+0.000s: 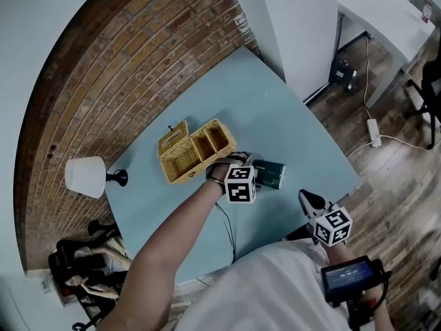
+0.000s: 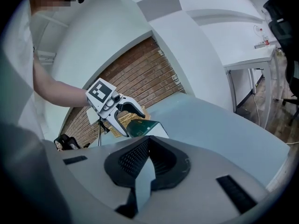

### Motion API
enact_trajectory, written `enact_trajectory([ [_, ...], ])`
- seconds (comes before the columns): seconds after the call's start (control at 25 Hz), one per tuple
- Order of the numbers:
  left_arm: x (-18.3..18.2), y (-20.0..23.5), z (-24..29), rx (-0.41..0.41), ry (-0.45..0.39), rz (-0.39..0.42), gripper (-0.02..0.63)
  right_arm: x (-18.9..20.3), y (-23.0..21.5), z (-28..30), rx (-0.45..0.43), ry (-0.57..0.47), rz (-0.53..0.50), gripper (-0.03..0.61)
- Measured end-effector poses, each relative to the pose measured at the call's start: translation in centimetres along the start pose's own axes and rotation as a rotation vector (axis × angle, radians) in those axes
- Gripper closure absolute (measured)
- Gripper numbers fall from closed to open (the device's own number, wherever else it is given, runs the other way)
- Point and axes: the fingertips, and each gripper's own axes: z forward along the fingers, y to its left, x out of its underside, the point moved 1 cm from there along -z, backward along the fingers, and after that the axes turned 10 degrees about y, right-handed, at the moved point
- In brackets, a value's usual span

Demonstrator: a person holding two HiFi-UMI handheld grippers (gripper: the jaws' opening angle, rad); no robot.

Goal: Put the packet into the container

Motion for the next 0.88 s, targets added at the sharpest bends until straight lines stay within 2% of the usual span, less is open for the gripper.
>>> enact_trajectory([
  [0.12, -0.1, 0.0, 0.3, 0.028, 0.027, 0.025, 0.255, 0.1, -0.4, 0.1, 0.002, 0.002, 0.011, 0.571],
  [0.44, 0.1, 0.3, 1.7, 0.012, 0.111, 0.071, 0.255, -0.1, -1.0, 0.0, -0.003, 0.002, 0.038, 0.571],
  [0.72, 0.1, 0.5, 1.6, -0.015, 0.096, 0.064, 0.262, -0.2, -1.4, 0.5, -0.02, 0.01, 0.036, 0.571],
  [0.88, -0.1, 0.2, 1.1, -0.031, 0.073, 0.014, 0.273, -0.4, -1.3, 0.7, -0.032, 0.012, 0.025, 0.571],
])
